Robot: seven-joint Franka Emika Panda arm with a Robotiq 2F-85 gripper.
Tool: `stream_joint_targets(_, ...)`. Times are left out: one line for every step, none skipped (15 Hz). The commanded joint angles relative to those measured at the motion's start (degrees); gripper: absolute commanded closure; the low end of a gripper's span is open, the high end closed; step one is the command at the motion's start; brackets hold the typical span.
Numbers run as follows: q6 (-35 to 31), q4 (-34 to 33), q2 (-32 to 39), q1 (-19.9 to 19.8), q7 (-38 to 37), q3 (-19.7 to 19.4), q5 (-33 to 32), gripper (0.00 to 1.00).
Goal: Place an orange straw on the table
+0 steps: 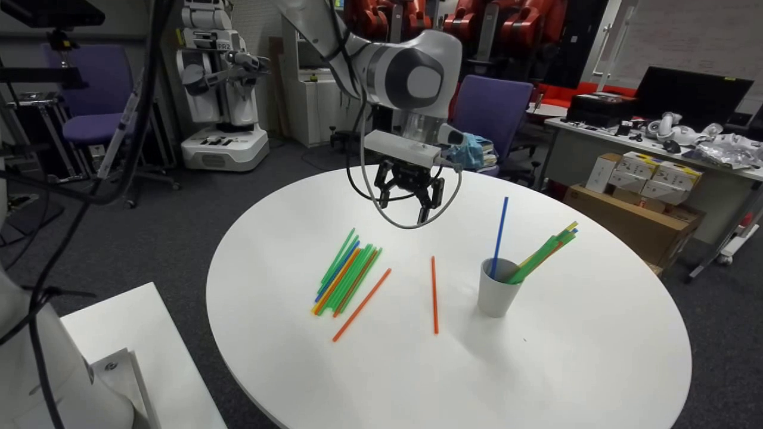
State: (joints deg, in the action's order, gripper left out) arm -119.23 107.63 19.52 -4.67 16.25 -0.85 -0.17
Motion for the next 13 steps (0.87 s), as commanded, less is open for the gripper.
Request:
stream_joint_targets(2.51,-3.44,-2.48,-1.27,-6.33,-1.54,3.02,0.0)
stream_joint_targets(2.76,-4.55,-2.51,-1.5,-7.99,-1.87,4.42,0.0)
stream_joint_targets(2.33,-5.45,-2.56,-1.66,-9.91,-2.16,5.58,0.0)
stream_joint_targets(2.07,-6.39,-2.56,-1.43,-12.79,-2.65,5.86,0.0)
stream_joint_targets(1.35,-7.26,-2.25,-0.9,-16.38,-3.3,4.8,0.0)
stream_joint_targets(0.55,-8.33,-1.65,0.1,-20.63,-3.92,2.48,0.0)
stream_joint_targets(0.1,-8.77,-1.44,1.0,-24.5,-4.59,-0.23,0.0)
stream_joint_targets(-0.26,-8.73,-1.36,1.7,-28.25,-5.05,-2.27,0.0)
stream_joint_targets(0.35,-7.89,-1.43,-0.06,-22.19,-3.74,0.73,0.0)
stream_joint_targets(0.27,-8.08,-1.39,0.54,-24.87,-4.06,-0.52,0.0)
stream_joint_targets(0.22,-8.14,-1.32,0.93,-26.24,-4.17,-1.09,0.0)
stream_joint_targets(0.2,-8.16,-1.23,1.12,-26.9,-4.19,-1.29,0.0)
stream_joint_targets(0.19,-8.2,-1.14,1.16,-27.07,-4.19,-1.3,0.0)
